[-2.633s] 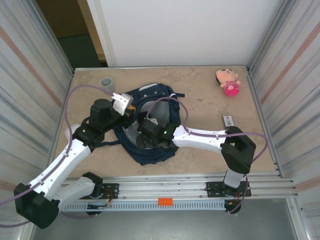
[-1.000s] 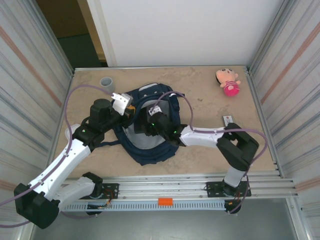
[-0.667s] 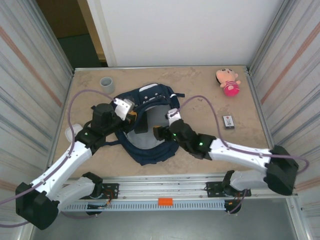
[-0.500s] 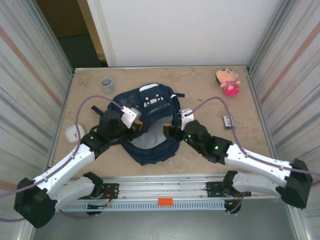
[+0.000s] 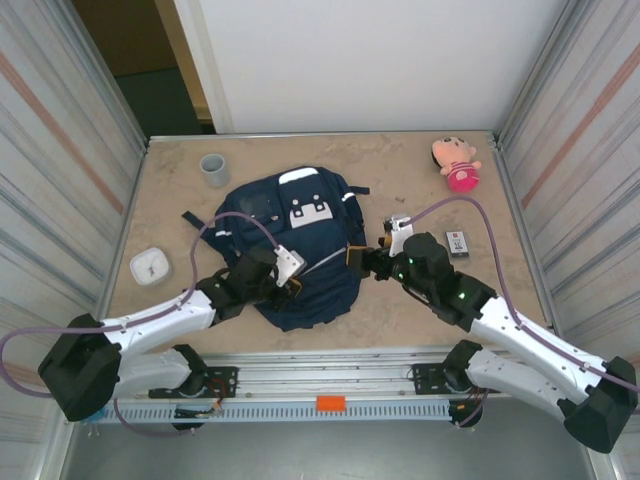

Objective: Pack books, pencil case, and school supplies into a backpack

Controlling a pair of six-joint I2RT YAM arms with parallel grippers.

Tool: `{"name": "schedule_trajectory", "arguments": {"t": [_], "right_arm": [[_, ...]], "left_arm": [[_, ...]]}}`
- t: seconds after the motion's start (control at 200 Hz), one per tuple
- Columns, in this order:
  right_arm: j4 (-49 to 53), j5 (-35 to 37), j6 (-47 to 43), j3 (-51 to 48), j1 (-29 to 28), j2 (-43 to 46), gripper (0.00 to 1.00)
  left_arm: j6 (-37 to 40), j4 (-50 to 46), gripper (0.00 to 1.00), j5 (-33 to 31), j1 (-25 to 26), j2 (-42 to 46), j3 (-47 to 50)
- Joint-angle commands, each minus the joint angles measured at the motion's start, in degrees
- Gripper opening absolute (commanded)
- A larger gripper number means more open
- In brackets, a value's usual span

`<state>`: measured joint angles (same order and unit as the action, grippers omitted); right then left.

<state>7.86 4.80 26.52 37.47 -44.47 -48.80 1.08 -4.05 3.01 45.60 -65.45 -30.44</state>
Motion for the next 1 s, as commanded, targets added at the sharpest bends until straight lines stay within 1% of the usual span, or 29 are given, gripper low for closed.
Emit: {"name": "schedule_trajectory", "arguments": {"t": [0.0, 0.1, 0.145, 0.17, 0.22, 0.261, 0.316, 0.421, 0.466, 0.521, 0.646, 0.727, 0.877, 0.922, 0.992], "right_arm": [[0.60, -7.34, -0.71, 0.84, 2.10, -2.20, 0.87], [2.72, -11.75, -3.37, 3.58, 4.40, -5.85, 0.87], [4.06, -14.01, -7.01, 5.30, 4.82, -7.53, 0.87], [4.89, -14.61, -8.99, 6.36, 4.83, -7.56, 0.87], [6.50, -15.61, -14.04, 8.22, 4.16, -10.96, 0.87], [7.62, -16.46, -19.87, 9.46, 3.14, -12.16, 0.85], [9.07, -14.41, -29.03, 10.70, -0.54, -13.65, 0.82], [10.75, -6.57, -47.75, 11.30, -8.94, -16.67, 0.78], [11.18, -4.82, -53.71, 11.60, -10.91, -18.59, 0.78], [11.98, -4.08, -58.35, 12.51, -12.48, -21.21, 0.77], [14.11, -4.76, -62.08, 15.60, -14.47, -27.42, 0.76], [14.24, -5.01, -63.05, 16.59, -15.98, -30.64, 0.76], [11.80, -6.37, -62.92, 16.16, -17.49, -35.13, 0.75], [11.13, -5.93, -62.63, 15.60, -17.37, -36.19, 0.73], [10.18, -4.38, -62.62, 14.77, -17.18, -36.92, 0.67]], "left_arm": [[-2.34, -2.35, 0.32, -0.84, 0.47, 1.22, -1.59], [-5.26, -3.26, 0.48, -0.99, -1.15, 4.56, -2.60], [-7.54, -4.04, 0.55, -0.69, -2.70, 6.47, -3.02], [-8.54, -4.58, 0.57, -0.13, -3.81, 7.80, -3.13], [-10.44, -5.45, 0.60, 0.84, -6.24, 10.37, -3.17], [-12.09, -6.09, 0.62, 1.01, -8.09, 12.75, -3.01], [-14.10, -7.18, 0.63, 1.35, -10.87, 15.95, -2.67], [-17.00, -8.63, 0.64, 2.98, -16.49, 21.45, -1.20], [-18.56, -8.89, 0.64, 3.98, -19.09, 23.30, -0.35], [-20.32, -9.11, 0.65, 5.38, -22.42, 25.03, 0.92], [-24.65, -9.31, 0.65, 9.06, -28.87, 27.32, 3.57], [-26.46, -8.98, 0.65, 10.59, -31.14, 27.87, 4.93], [-27.36, -8.81, 0.65, 9.89, -31.74, 27.79, 6.25], [-27.45, -9.16, 0.65, 9.29, -31.72, 27.50, 6.28], [-27.23, -9.84, 0.65, 8.23, -31.81, 26.84, 6.03]]}}
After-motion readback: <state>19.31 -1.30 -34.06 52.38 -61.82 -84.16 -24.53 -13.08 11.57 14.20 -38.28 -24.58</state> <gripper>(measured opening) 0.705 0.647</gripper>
